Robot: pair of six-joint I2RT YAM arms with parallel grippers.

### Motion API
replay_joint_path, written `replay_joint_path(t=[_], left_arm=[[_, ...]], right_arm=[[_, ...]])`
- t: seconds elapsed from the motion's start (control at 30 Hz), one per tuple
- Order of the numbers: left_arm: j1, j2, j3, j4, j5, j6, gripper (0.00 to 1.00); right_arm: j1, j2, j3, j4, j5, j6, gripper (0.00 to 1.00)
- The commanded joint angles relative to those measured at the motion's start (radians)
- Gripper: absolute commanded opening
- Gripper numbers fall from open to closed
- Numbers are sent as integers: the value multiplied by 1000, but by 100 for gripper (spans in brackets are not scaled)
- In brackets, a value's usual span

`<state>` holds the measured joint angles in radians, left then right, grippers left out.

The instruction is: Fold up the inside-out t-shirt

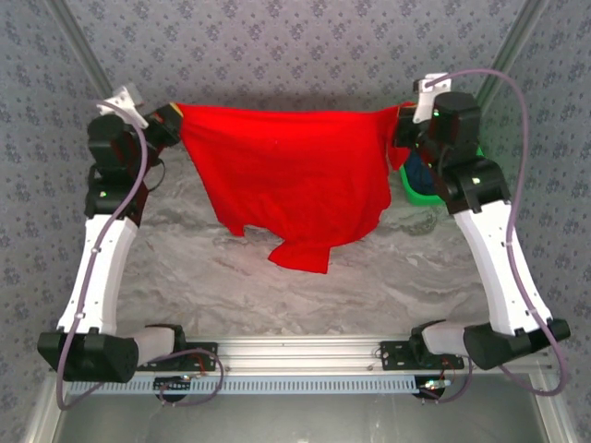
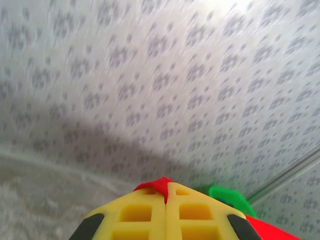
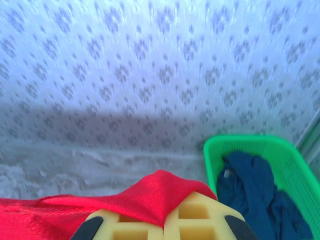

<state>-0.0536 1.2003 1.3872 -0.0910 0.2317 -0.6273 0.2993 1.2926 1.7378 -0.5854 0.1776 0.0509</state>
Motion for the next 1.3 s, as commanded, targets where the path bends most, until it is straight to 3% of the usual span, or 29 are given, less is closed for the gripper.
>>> replay_joint_path(t=[0.0,0.3,0.47,0.6,0.73,0.97,1.2,1.27], left_arm=[[13,19,95,-91,-38,70,0],[14,6,367,-211,-84,169,0],[13,-26,430,-293,-40,187,0],[-26,-73,448,-355,24,171,0],[-124,-105,371,-376,39,172,0],[-219,-114,199,-474,63,164,0],[-218,-182,-176,-515,24,117,0],[-218,-177,-276,-492,20,73,0]], right_arm=[[-4,19,25,8,-19,-43,0],[41,-74,85,81,-58,-97,0],[63,-140,74,99,-79,-87,0],[72,-123,150,48,54,-157,0],[56,-79,229,89,163,-267,0],[45,305,574,126,57,-286,0],[172,993,1067,169,-80,-242,0],[214,1126,1060,246,-94,-227,13]])
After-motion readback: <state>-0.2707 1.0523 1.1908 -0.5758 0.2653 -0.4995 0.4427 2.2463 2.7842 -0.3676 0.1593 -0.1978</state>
